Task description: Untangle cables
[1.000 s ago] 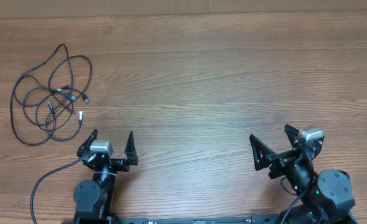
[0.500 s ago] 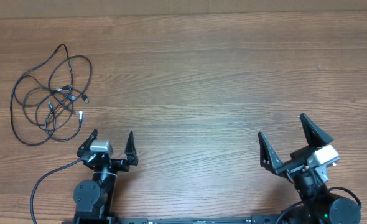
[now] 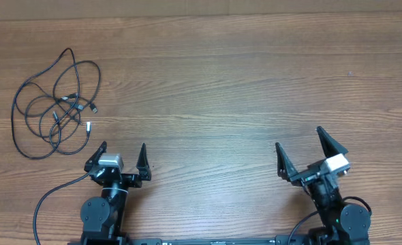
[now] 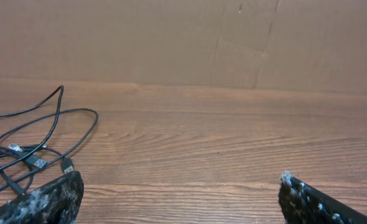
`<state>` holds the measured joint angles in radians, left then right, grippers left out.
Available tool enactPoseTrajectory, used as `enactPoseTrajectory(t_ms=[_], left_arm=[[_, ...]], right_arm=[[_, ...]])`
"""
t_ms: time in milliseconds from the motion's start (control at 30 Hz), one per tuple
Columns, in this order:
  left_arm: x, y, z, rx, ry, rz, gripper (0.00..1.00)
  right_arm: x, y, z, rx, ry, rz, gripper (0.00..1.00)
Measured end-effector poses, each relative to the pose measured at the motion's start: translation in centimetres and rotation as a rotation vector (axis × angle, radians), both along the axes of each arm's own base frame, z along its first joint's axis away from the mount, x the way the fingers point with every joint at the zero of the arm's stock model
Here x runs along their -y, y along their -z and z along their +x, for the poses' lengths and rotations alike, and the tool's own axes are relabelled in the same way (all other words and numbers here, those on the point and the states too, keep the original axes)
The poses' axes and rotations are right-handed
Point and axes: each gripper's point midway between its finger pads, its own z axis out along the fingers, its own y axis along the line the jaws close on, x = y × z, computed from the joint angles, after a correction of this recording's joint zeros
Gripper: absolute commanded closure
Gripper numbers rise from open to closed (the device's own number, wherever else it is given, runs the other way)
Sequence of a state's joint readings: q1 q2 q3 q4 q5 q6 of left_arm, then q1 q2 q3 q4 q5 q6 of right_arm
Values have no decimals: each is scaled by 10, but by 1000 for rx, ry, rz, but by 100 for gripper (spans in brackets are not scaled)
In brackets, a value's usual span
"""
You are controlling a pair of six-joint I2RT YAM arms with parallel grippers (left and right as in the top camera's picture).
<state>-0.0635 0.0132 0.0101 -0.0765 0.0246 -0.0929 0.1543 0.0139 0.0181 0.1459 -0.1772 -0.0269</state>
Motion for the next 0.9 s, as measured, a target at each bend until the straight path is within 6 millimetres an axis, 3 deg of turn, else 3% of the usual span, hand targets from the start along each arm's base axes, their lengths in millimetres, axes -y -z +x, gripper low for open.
enactPoseTrajectory(t_ms=[200, 900], left_arm=[[0, 0, 0, -1, 0, 0, 0], [0, 0, 0, -1, 0, 0, 0]], right_arm=[[7, 50, 7, -204, 37, -28, 0], [20, 54, 11, -193, 122, -124, 0]])
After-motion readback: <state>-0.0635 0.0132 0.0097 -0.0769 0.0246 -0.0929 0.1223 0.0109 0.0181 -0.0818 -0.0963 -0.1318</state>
